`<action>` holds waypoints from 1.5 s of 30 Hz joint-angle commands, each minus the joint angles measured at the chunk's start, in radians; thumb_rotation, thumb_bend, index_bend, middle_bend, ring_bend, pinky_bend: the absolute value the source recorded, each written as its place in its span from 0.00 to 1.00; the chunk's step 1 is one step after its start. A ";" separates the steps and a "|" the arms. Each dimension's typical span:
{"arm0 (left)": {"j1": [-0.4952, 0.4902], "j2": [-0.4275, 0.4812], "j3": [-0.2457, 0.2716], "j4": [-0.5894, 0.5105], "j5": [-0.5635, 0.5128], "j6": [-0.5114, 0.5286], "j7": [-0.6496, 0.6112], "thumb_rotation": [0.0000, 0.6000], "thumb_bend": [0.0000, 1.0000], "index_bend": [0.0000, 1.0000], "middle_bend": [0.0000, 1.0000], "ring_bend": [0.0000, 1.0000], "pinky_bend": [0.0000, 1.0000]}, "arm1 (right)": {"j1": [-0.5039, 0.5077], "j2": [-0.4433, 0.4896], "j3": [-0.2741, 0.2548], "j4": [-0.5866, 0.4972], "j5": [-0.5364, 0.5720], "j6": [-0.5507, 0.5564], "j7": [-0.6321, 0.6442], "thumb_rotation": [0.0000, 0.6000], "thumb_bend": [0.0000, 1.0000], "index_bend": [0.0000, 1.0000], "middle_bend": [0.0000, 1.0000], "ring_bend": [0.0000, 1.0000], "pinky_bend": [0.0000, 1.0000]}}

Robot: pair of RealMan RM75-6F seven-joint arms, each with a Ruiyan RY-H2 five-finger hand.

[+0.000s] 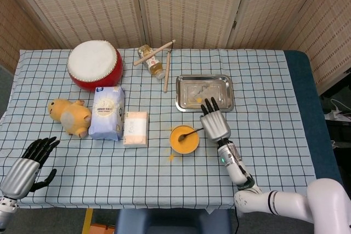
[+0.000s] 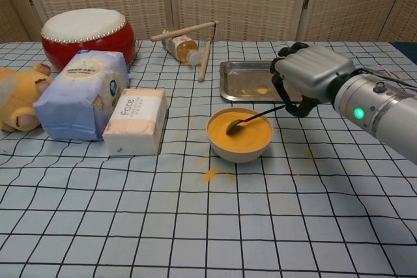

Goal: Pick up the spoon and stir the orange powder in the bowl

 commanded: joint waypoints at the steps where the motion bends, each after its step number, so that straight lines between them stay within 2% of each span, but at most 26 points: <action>1: 0.001 0.000 0.000 0.000 0.000 0.001 0.001 1.00 0.45 0.00 0.00 0.00 0.07 | -0.002 0.001 0.005 -0.002 -0.027 -0.005 0.043 1.00 0.66 0.94 0.18 0.00 0.02; 7: 0.000 -0.001 -0.001 0.000 -0.005 -0.004 0.003 1.00 0.44 0.00 0.00 0.00 0.07 | -0.025 0.041 -0.001 -0.053 -0.052 0.003 0.087 1.00 0.66 0.94 0.17 0.00 0.02; 12: 0.001 -0.005 0.002 -0.008 0.001 -0.003 0.025 1.00 0.44 0.00 0.00 0.00 0.07 | -0.064 0.115 -0.042 -0.150 -0.059 0.006 0.087 1.00 0.66 0.94 0.17 0.00 0.02; 19: 0.001 -0.006 0.003 -0.012 0.002 -0.005 0.032 1.00 0.45 0.00 0.00 0.00 0.07 | -0.072 0.126 -0.064 -0.167 -0.034 -0.014 0.052 1.00 0.66 0.94 0.18 0.00 0.02; 25: 0.001 -0.004 0.004 -0.009 0.004 -0.003 0.024 1.00 0.45 0.00 0.00 0.00 0.07 | -0.053 0.093 -0.045 -0.134 0.006 -0.031 0.020 1.00 0.66 0.94 0.18 0.00 0.02; 37: 0.000 0.003 0.004 -0.001 0.006 0.003 -0.006 1.00 0.44 0.00 0.00 0.00 0.07 | -0.006 -0.004 0.014 -0.024 0.049 0.002 -0.057 1.00 0.66 0.94 0.18 0.00 0.02; 45: 0.003 0.003 0.004 0.001 0.008 0.010 -0.008 1.00 0.44 0.00 0.00 0.00 0.07 | -0.022 0.012 0.027 -0.038 -0.013 0.024 0.040 1.00 0.66 0.94 0.18 0.00 0.02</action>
